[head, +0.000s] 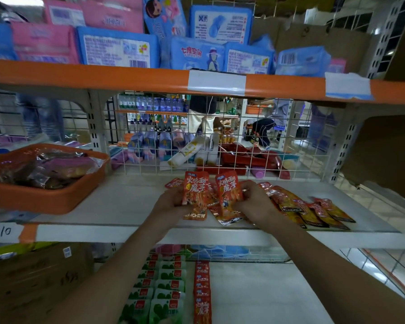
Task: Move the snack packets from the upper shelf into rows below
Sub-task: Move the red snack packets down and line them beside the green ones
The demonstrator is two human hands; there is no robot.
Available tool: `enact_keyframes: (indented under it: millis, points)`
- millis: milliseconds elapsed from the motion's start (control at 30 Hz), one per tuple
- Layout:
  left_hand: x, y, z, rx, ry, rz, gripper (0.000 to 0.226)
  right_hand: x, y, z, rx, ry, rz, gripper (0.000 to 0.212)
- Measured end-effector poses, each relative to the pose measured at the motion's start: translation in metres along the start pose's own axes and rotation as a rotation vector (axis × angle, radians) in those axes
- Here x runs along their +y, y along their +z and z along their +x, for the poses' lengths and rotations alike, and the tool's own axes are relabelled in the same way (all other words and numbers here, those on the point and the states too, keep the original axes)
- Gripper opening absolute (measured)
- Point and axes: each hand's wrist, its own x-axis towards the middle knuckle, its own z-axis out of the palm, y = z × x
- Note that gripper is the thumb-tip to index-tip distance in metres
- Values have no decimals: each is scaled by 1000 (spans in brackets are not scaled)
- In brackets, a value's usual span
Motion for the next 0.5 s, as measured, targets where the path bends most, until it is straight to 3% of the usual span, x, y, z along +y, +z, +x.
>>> enact_keyframes:
  millis: [200,367,500]
  points:
    - [8,20,-12,-28,-6,-7,46,0,-16,-29,-25,43,280,20]
    - [15,32,-31,-49,-2,-28,46,3,-36,-56,-67,6,260,33]
    - [15,40,-50,-50,-11,-36,42,4,-50,-79,-107,-31,201,25]
